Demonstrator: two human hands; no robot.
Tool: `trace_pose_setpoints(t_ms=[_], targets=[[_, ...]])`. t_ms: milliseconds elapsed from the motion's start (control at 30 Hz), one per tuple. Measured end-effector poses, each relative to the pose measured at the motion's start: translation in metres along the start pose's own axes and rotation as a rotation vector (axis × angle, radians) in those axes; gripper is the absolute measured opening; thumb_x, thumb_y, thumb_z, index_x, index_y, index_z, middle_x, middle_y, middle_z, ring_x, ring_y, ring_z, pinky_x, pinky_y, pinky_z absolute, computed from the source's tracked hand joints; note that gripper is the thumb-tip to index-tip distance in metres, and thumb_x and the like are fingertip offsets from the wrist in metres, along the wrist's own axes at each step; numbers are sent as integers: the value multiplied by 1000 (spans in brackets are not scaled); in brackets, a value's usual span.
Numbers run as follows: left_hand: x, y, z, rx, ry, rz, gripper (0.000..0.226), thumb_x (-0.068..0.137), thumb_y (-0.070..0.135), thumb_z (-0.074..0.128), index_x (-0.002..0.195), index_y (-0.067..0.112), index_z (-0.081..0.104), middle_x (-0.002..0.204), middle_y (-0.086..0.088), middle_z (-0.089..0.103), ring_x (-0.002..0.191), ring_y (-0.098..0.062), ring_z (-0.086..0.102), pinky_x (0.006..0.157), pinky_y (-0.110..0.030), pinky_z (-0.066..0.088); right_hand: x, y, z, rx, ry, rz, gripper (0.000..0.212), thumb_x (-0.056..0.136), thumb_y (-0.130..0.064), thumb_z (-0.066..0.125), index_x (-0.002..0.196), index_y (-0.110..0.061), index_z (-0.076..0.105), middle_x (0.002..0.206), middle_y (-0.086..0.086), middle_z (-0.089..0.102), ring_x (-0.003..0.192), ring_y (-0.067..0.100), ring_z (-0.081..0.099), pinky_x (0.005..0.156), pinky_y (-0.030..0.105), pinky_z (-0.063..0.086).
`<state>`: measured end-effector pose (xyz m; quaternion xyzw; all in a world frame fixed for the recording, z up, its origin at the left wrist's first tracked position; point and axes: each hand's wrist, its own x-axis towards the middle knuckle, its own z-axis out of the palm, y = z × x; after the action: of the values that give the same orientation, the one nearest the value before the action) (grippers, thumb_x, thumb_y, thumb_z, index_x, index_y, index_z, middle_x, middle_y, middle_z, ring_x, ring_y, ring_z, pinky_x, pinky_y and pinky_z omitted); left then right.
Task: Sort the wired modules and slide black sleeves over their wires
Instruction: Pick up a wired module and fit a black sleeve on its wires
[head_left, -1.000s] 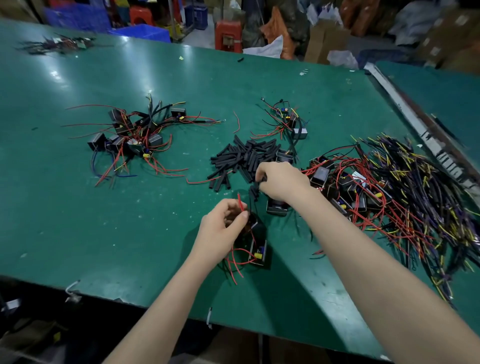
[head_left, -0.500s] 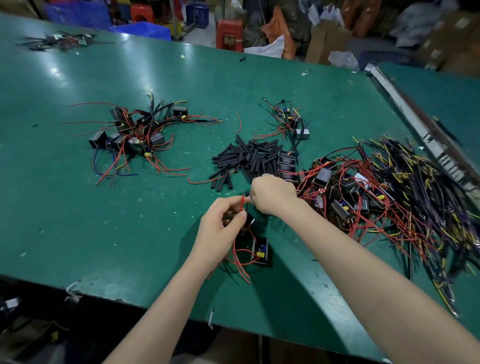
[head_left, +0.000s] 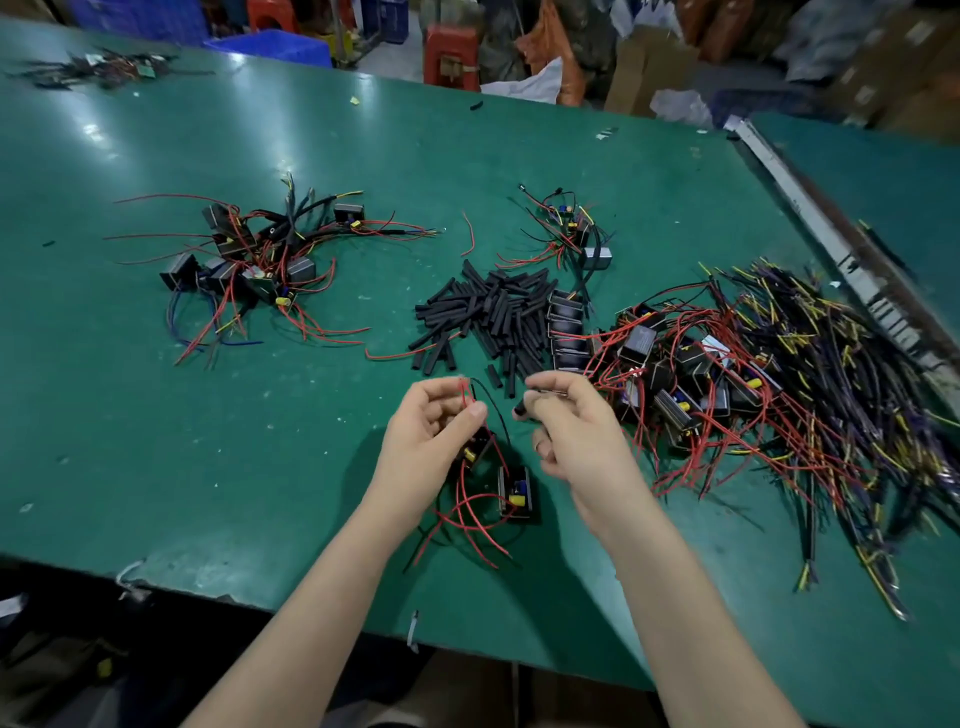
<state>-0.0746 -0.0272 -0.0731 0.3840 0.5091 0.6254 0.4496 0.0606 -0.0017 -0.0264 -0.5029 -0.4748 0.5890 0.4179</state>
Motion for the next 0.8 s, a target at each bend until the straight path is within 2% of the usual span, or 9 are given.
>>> trace_pose_setpoints(t_ms=[67, 133, 233, 300, 400, 500, 567, 667, 800], targets=[[-2, 4, 2, -22, -15, -20, 17, 87, 6, 64, 99, 16, 59, 79, 8, 67, 75, -3, 62, 68, -13, 49, -3, 8, -4, 44, 21, 21, 17, 93, -6, 51, 88, -22, 57, 76, 4, 56, 40, 6, 33, 36, 15, 24], [-3, 8, 4, -13, -62, -15, 14, 89, 6, 61, 98, 16, 61, 78, 7, 69, 76, -2, 66, 68, -12, 49, -5, 14, -12, 5, 48, -45, 24, 92, -7, 53, 83, -28, 62, 69, -3, 54, 42, 5, 33, 38, 15, 26], [-5, 11, 12, 75, -142, 15, 18, 91, 5, 58, 98, 20, 63, 80, 9, 70, 79, -1, 66, 70, -14, 49, -5, 18, -21, -141, 59, -198, 25, 93, -11, 57, 85, -32, 67, 65, -15, 56, 49, 0, 41, 48, 13, 34], [-6, 13, 19, 137, -186, 48, 23, 91, 4, 57, 98, 25, 63, 79, 14, 71, 79, 0, 64, 71, -15, 49, -4, 18, -25, -223, 61, -271, 20, 93, -12, 59, 90, -29, 67, 68, -16, 59, 54, -1, 43, 54, 15, 36], [-8, 16, 27, 263, -236, 139, 30, 93, 8, 57, 100, 36, 63, 87, 20, 70, 85, 3, 63, 78, -13, 47, -4, 18, -28, -258, 55, -327, 18, 93, -13, 59, 92, -29, 67, 66, -18, 60, 53, 0, 42, 53, 16, 37], [-11, 19, 33, 317, -234, 219, 35, 93, 9, 57, 103, 42, 61, 97, 19, 68, 94, 3, 61, 85, -10, 43, -4, 18, -31, -211, 59, -338, 18, 95, -16, 59, 90, -31, 67, 64, -18, 60, 53, 0, 45, 53, 15, 39], [-13, 19, 35, 350, -225, 249, 36, 93, 10, 56, 108, 43, 59, 98, 10, 67, 94, 0, 60, 86, -11, 42, -5, 19, -33, -184, 96, -357, 19, 96, -20, 58, 88, -35, 67, 69, -18, 64, 58, 1, 50, 59, 18, 45], [-14, 19, 36, 353, -214, 262, 38, 94, 11, 55, 113, 44, 57, 98, -6, 65, 93, -9, 59, 84, -12, 43, -8, 24, -36, -215, 182, -424, 11, 94, -33, 57, 89, -40, 65, 80, -22, 65, 76, 3, 57, 76, 34, 51], [-15, 19, 37, 346, -253, 266, 40, 94, 8, 55, 113, 42, 59, 110, 3, 66, 104, -2, 59, 91, -11, 40, -10, 27, -34, -391, 195, -558, 3, 89, -39, 59, 90, -41, 60, 89, -17, 64, 82, 3, 58, 76, 23, 45]])
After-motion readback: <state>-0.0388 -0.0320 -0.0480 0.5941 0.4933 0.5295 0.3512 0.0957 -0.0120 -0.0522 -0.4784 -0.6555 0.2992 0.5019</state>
